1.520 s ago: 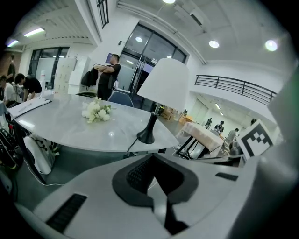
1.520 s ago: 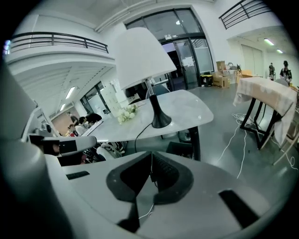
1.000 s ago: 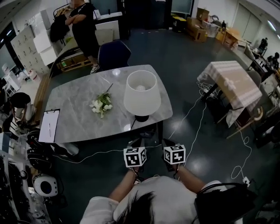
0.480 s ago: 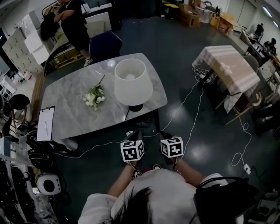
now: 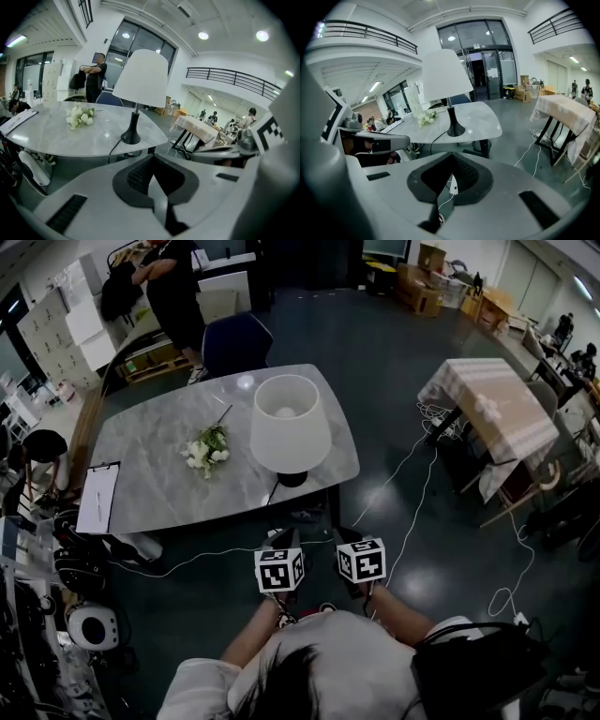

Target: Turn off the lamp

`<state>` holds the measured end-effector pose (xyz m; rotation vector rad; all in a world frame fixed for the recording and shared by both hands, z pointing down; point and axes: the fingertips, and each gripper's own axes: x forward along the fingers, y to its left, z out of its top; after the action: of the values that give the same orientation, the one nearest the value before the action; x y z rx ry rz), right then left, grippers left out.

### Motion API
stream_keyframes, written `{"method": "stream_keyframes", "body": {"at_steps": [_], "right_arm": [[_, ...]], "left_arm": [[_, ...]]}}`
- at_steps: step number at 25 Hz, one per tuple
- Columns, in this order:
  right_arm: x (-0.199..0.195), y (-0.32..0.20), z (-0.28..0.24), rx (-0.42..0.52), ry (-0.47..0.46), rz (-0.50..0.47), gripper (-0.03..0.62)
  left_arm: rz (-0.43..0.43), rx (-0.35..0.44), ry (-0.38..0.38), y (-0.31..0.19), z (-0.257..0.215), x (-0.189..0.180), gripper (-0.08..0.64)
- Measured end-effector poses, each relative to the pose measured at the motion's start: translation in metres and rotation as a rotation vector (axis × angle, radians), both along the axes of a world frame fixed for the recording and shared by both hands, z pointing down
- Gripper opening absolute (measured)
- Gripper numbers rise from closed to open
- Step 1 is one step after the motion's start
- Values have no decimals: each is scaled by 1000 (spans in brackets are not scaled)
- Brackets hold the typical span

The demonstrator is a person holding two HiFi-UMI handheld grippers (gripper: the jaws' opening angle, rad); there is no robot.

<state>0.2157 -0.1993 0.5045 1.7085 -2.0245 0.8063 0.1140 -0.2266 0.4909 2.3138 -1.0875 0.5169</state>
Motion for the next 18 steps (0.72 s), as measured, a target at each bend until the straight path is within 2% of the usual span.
{"method": "stream_keyframes", "body": {"at_steps": [7, 18], "right_arm": [[-1, -2, -3, -6, 7, -13, -2], [4, 5, 5, -24, -17, 29, -2]], "left_arm": [[-3, -6, 0, 5, 0, -2, 9], [-15, -29, -4, 12, 11, -4, 9]]}}
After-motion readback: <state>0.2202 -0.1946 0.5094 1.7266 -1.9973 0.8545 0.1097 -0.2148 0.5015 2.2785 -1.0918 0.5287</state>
